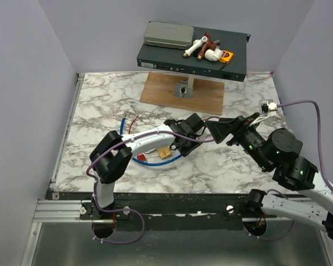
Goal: Unlock with the key
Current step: Place the lock at the center of the board, then reset both arms
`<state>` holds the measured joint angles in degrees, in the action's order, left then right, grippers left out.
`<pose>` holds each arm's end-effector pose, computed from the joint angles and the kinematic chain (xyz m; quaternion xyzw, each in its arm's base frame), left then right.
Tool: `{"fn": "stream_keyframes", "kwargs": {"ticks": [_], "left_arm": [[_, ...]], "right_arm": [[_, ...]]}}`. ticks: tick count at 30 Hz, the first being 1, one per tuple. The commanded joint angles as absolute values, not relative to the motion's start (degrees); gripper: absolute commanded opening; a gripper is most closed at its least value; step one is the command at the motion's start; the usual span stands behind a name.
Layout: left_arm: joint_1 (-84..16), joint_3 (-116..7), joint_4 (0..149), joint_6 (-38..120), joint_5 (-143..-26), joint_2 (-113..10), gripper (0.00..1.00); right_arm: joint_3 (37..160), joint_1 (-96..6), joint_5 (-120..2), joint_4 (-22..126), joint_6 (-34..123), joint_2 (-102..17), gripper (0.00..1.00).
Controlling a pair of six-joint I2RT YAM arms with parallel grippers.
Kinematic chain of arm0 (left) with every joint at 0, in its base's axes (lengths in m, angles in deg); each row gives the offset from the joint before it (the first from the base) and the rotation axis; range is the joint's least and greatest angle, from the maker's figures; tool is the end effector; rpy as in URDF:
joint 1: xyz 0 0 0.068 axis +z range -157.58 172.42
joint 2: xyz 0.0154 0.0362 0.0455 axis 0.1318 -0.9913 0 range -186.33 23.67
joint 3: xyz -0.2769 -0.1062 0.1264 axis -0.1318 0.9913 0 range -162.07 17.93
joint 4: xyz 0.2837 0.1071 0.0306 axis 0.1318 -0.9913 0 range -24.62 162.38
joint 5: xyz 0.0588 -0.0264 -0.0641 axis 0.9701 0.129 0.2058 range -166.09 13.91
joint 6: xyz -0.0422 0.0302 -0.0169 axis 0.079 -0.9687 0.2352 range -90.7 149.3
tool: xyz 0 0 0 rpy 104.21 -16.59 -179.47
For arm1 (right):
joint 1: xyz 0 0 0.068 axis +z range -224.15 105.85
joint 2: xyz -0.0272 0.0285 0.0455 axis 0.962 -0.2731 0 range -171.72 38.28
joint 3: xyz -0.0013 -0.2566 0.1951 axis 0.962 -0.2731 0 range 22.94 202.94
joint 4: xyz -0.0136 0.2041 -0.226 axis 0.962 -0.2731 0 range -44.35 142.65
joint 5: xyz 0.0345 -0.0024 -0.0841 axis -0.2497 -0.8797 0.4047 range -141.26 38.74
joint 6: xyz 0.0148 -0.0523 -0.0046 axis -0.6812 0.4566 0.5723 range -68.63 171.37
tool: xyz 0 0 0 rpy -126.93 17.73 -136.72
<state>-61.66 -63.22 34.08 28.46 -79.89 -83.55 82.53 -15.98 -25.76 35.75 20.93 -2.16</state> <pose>0.2611 -0.3647 0.2408 0.4560 0.8613 -0.1282 0.1836 0.0883 0.1127 0.4742 -0.0076 0.6944 0.3816 0.6100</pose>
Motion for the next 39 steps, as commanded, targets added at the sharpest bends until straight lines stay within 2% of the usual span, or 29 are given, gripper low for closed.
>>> {"fn": "stream_keyframes", "kwargs": {"ticks": [1, 4, 7, 9, 11, 16, 21, 25, 31, 35, 39], "left_arm": [[-60.6, -65.9, 37.1, 30.4, -86.1, -86.9, 0.44], [-58.7, -67.1, 35.6, 30.0, -90.1, -86.7, 0.7], [-56.8, -68.9, 31.4, 26.9, -94.1, -84.6, 0.81], [-54.9, -69.2, 28.0, 24.5, -96.1, -81.4, 0.89], [-52.6, -68.4, 24.5, 22.1, -98.1, -77.0, 0.97], [-42.8, -67.5, 14.0, 17.0, -105.0, -65.5, 0.98], [-25.8, -64.7, 9.3, 11.1, -108.7, -54.7, 0.99], [-10.0, -56.9, 15.2, 9.3, -111.2, -48.4, 0.99], [6.3, -49.8, 24.8, 11.7, -113.8, -49.6, 0.99], [12.5, -47.3, 31.9, 16.3, -116.7, -52.2, 0.99], [14.0, -35.9, 52.2, 23.8, -112.5, -48.1, 0.98]], "right_arm": [[81.5, -15.8, -23.6, 34.1, 20.3, -1.7, 0.81], [81.2, -15.7, -23.5, 33.9, 20.1, -1.9, 0.82], [81.3, -15.7, -22.6, 33.5, 20.0, -2.5, 0.87], [81.5, -15.7, -22.0, 33.3, 20.1, -3.2, 1.0], [81.6, -15.7, -21.0, 33.2, 20.8, -4.2, 1.0], [80.7, -15.8, -15.9, 33.2, 23.2, -8.3, 1.0], [77.0, -16.8, -11.4, 36.1, 26.2, -15.9, 1.0], [71.8, -28.3, -21.6, 44.0, 25.1, -20.6, 1.0], [65.0, -49.7, -32.5, 54.8, 20.0, -30.3, 1.0], [59.8, -55.9, -20.7, 63.5, 22.4, -34.4, 1.0], [51.7, -59.4, -14.9, 84.0, 32.8, -36.2, 1.0]]}}
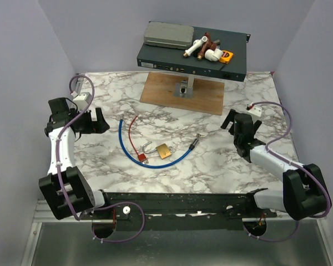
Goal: Unlock with the key
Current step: Reset both arms
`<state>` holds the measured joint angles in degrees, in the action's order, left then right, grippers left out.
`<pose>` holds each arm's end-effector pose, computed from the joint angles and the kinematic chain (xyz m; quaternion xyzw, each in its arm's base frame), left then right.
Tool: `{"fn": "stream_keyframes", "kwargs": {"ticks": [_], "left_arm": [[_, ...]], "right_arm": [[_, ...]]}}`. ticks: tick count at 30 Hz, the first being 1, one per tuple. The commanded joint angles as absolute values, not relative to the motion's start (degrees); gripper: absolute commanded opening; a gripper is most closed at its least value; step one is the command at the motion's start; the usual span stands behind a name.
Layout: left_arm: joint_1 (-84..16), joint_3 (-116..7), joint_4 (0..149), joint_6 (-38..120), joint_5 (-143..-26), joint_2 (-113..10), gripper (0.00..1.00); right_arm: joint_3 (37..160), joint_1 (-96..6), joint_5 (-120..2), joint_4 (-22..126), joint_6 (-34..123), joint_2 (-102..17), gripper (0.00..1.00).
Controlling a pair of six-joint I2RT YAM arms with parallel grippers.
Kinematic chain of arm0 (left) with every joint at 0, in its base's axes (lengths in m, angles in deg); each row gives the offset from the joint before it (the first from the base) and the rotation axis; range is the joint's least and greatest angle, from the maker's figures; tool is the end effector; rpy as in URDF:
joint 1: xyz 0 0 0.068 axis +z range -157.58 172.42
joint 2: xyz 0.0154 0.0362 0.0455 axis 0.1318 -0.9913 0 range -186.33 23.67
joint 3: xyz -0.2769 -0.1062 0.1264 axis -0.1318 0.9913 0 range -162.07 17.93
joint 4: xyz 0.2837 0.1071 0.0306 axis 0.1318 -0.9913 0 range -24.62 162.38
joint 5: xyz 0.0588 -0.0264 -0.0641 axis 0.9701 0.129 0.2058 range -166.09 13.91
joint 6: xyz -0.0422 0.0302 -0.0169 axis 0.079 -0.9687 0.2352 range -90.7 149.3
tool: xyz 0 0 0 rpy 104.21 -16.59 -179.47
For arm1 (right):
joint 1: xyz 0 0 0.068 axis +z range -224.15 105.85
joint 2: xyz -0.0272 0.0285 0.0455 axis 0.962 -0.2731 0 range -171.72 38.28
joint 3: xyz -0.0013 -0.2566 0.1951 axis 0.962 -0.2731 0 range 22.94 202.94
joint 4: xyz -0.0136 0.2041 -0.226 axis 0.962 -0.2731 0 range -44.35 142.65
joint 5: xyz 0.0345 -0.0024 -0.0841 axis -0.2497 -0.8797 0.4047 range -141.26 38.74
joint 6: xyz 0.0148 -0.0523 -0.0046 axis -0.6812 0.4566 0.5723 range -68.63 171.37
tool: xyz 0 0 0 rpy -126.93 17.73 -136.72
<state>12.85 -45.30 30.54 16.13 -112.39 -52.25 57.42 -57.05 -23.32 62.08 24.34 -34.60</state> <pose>0.2889 0.0844 0.3293 0.0375 0.9093 -0.2004 0.3628 0.2780 0.0677 0.2294 0.1944 0.8223 -0.0076 0.5348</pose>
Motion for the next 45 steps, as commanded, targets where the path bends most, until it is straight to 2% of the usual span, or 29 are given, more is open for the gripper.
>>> {"fn": "stream_keyframes", "kwargs": {"ticks": [1, 6, 14, 22, 25, 28, 30, 32, 33, 35, 36, 45], "left_arm": [[14.0, -31.3, 59.2, 25.5, -112.2, -46.2, 0.99], [13.4, -17.0, 85.2, 33.7, -112.7, -42.2, 0.99], [8.9, -4.4, 111.4, 31.5, -107.2, -44.3, 0.99], [-0.5, -2.9, 112.7, 27.9, -96.6, -43.2, 0.99], [-3.4, 2.4, 124.3, 29.0, -93.9, -42.7, 0.99], [-6.5, 6.7, 136.0, 26.8, -90.6, -46.0, 0.99], [-6.4, 7.2, 136.5, 27.2, -87.9, -46.9, 0.98], [-6.5, 8.2, 143.5, 28.3, -86.3, -50.4, 0.98], [-7.1, 7.2, 137.3, 27.3, -86.2, -48.6, 0.99], [-7.4, 6.3, 138.8, 28.0, -83.8, -50.1, 0.99], [-7.4, 5.1, 134.8, 28.3, -83.4, -49.1, 0.98], [-7.4, 4.6, 134.8, 29.0, -79.6, -49.6, 0.98]], "right_arm": [[51.0, -60.4, -14.6, 87.4, 35.0, -37.7, 1.0], [48.6, -65.2, -16.5, 97.3, 36.7, -44.4, 1.0], [44.6, -66.9, -20.3, 110.0, 38.3, -51.1, 1.0], [41.1, -66.9, -27.4, 117.3, 41.9, -51.5, 1.0], [37.7, -66.8, -33.1, 122.1, 44.5, -50.8, 1.0], [36.6, -66.7, -33.0, 125.3, 44.5, -52.4, 1.0], [36.3, -66.8, -32.5, 128.7, 44.1, -54.6, 1.0], [36.0, -66.8, -32.6, 130.7, 44.5, -55.6, 1.0], [36.1, -66.8, -32.7, 130.6, 44.6, -55.6, 1.0], [36.4, -66.8, -32.6, 129.9, 44.1, -55.6, 1.0], [36.8, -66.9, -32.6, 129.3, 43.6, -55.7, 1.0], [36.2, -66.9, -32.6, 129.7, 43.7, -55.2, 1.0]]}}
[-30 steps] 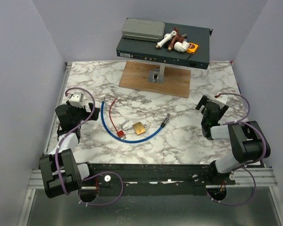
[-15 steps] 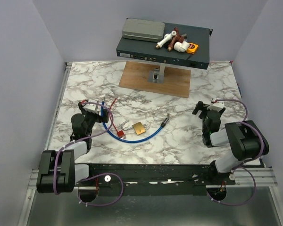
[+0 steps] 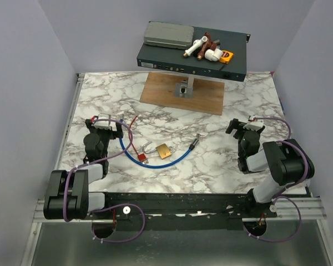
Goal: Unlock with the key
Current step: Reset both arms
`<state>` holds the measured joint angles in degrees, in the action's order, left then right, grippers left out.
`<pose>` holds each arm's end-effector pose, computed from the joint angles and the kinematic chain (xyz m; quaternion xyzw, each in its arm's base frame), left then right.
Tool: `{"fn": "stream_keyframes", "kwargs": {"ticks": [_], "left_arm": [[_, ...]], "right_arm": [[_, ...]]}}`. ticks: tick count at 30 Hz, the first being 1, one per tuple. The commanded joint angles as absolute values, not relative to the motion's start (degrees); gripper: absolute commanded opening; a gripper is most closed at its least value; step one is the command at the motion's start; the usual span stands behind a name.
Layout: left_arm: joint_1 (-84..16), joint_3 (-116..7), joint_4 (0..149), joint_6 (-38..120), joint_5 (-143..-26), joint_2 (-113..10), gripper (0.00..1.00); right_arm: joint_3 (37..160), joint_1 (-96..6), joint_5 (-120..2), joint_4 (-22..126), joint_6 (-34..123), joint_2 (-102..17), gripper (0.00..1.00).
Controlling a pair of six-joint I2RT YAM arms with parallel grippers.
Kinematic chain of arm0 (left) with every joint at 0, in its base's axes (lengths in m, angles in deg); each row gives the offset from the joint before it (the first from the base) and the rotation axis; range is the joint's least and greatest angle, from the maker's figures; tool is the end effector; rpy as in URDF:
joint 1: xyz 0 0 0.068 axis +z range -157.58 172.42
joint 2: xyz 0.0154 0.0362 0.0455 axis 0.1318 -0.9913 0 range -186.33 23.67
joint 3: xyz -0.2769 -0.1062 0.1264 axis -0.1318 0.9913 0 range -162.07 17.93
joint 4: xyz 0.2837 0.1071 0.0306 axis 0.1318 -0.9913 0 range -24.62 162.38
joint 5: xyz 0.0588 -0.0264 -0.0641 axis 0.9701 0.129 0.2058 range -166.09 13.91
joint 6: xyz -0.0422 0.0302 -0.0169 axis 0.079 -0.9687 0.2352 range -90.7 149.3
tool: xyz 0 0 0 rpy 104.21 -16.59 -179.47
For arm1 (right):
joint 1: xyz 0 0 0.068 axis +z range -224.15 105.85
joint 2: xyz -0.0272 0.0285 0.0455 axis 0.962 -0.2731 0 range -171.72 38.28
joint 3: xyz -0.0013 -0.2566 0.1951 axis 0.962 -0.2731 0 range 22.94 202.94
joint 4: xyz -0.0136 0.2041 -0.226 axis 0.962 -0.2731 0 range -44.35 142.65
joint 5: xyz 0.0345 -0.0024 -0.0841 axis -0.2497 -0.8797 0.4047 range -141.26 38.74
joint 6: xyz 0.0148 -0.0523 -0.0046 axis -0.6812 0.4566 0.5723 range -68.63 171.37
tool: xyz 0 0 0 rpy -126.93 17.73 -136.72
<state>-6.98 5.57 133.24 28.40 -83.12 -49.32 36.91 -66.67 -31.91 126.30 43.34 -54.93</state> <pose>0.2331 -0.0021 0.1910 0.0454 0.7043 -0.0340 0.7076 0.2583 0.0218 0.1429 0.1163 0.7296 -0.0340 0.6730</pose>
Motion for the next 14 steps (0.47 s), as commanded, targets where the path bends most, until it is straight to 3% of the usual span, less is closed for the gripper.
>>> {"fn": "stream_keyframes", "kwargs": {"ticks": [1, 14], "left_arm": [[-7.3, 4.5, 134.0, 29.0, -79.5, -49.3, 0.98], [-7.3, 4.5, 134.4, 30.6, -79.1, -49.5, 0.98]], "right_arm": [[36.0, -66.9, -32.7, 130.4, 44.0, -55.3, 1.0], [36.0, -66.9, -32.7, 130.5, 44.2, -55.3, 1.0]]}}
